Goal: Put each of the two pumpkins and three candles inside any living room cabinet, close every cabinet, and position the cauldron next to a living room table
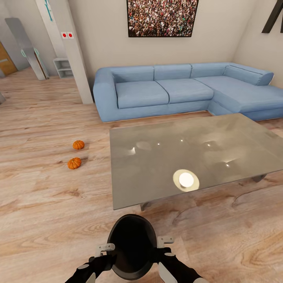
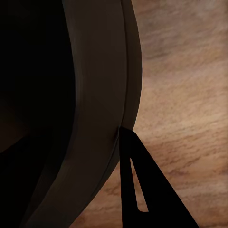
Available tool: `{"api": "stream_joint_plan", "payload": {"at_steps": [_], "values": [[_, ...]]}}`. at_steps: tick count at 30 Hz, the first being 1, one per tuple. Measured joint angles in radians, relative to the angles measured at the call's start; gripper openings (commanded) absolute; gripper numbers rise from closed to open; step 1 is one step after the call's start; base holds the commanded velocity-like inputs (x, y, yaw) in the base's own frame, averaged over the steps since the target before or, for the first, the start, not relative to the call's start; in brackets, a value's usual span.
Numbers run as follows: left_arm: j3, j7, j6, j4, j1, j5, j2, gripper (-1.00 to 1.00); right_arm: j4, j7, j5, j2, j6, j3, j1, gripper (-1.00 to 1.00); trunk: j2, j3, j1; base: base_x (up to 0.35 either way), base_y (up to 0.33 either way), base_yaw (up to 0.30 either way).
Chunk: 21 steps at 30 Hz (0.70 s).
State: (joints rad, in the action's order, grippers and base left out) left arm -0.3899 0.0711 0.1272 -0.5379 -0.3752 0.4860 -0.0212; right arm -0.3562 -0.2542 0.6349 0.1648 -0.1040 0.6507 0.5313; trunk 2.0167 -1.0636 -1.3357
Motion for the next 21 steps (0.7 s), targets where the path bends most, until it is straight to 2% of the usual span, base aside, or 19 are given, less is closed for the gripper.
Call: {"api": "stream_joint_plan", "payload": {"at_steps": [7, 17, 21], "values": [[0.001, 0.000, 0.000, 0.000, 0.000, 0.000, 0.000, -1.00, -0.003, -0.001, 0.000, -0.001, -0.002, 0.000, 0.000, -1.00, 0.000, 0.000, 0.000, 0.000, 0.000, 0.000], [0.001, -0.001, 0.000, 0.000, 0.000, 0.000, 0.000, -1.00, -0.003, 0.000, 0.000, -0.001, -0.002, 0.000, 0.000, -1.00, 0.070, -0.031, -0.038, 0.000, 0.000, 0.000], [0.001, -0.001, 0.000, 0.000, 0.000, 0.000, 0.000, -1.00, -0.003, 0.000, 0.000, -0.001, -0.002, 0.000, 0.000, -1.00, 0.077, -0.034, -0.042, 0.000, 0.000, 0.000]]}}
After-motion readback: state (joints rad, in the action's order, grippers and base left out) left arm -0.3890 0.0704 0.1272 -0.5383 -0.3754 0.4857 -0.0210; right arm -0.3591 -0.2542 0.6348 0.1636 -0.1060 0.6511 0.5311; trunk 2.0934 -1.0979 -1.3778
